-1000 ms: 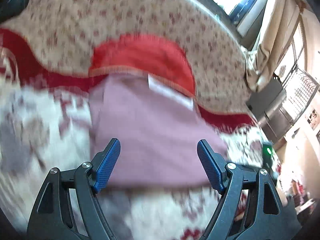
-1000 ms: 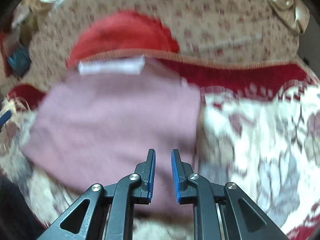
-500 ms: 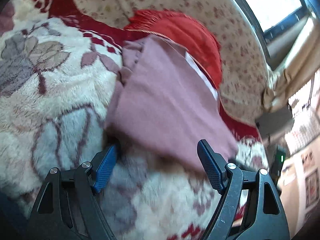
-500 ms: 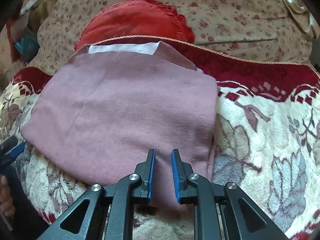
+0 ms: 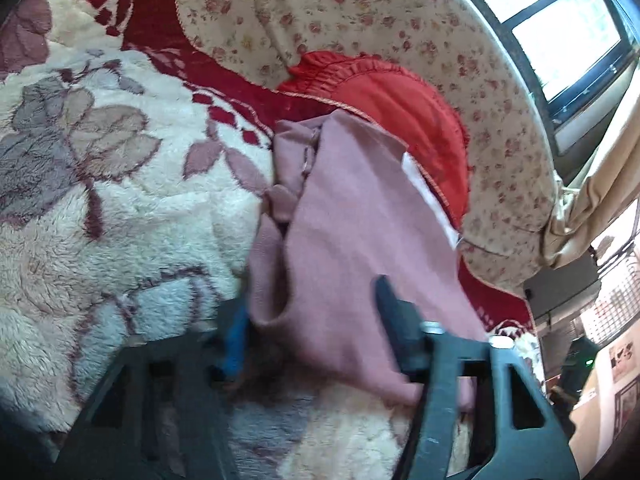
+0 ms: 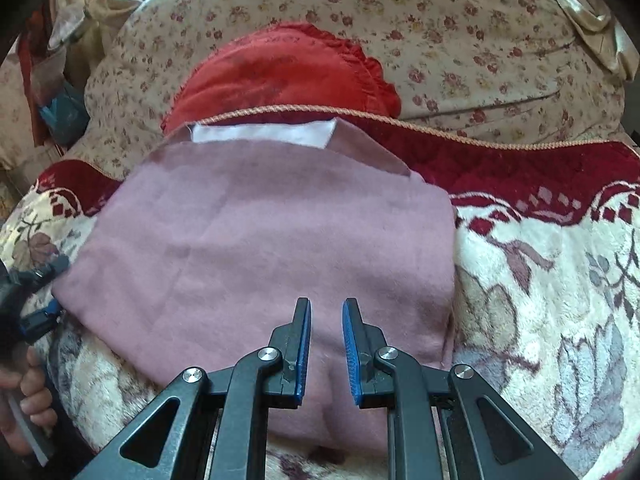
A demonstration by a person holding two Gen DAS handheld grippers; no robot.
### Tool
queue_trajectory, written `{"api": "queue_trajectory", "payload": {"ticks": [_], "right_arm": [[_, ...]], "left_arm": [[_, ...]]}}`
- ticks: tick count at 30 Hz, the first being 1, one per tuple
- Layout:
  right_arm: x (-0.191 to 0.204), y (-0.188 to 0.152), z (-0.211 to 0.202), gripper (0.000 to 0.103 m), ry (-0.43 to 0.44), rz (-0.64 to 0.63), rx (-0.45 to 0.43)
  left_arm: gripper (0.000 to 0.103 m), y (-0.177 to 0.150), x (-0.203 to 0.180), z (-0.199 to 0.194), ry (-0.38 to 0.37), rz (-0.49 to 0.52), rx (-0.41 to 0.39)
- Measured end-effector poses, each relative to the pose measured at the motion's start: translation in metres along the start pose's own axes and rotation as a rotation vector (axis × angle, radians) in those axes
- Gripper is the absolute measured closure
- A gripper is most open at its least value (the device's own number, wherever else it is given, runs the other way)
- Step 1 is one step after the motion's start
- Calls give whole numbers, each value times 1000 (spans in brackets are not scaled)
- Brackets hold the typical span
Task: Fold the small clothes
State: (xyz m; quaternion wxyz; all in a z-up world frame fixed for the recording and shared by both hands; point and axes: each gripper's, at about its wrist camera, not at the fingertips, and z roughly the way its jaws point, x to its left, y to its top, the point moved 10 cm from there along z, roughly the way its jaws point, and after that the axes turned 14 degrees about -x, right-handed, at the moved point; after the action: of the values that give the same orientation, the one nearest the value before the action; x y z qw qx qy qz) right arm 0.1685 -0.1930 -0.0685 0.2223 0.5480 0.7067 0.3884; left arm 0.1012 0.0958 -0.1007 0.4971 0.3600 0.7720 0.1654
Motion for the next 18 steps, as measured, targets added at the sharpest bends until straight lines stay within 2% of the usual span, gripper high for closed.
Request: {"api": "queue_trajectory", "payload": {"ticks": [1,2,3,5,7,9,12,14,16,18], "right_arm": [[3,2,-1,88,12,3,-9],[8,6,-2,88,33,9,-27],[14,11,-4,88,55,8,-52],[26,19,-8,81,87,-4,-91],[39,23,-10,56,131,-2,-116],[51,21,-5,49,170,-16,-96],[64,22,7,49,228,24,-31],[78,37,15,48,301,122,6],[100,52,27,46,377,186,67],[128,71,45,46,401,150,114]], "left_arm": [[70,-1,2,1,10,11,3],[82,-1,3,1,20,26,1],[87,-1,4,0,25,38,-5],[93,0,3,-2,31,68,-24],[95,1,-4,-6,50,153,-60],[97,0,-12,-8,65,230,-82],[97,0,-25,-11,64,311,-109],[97,-3,-26,-11,49,299,-92],[97,-8,-22,-8,22,206,-33],[97,-11,-18,-8,23,169,-13]]}}
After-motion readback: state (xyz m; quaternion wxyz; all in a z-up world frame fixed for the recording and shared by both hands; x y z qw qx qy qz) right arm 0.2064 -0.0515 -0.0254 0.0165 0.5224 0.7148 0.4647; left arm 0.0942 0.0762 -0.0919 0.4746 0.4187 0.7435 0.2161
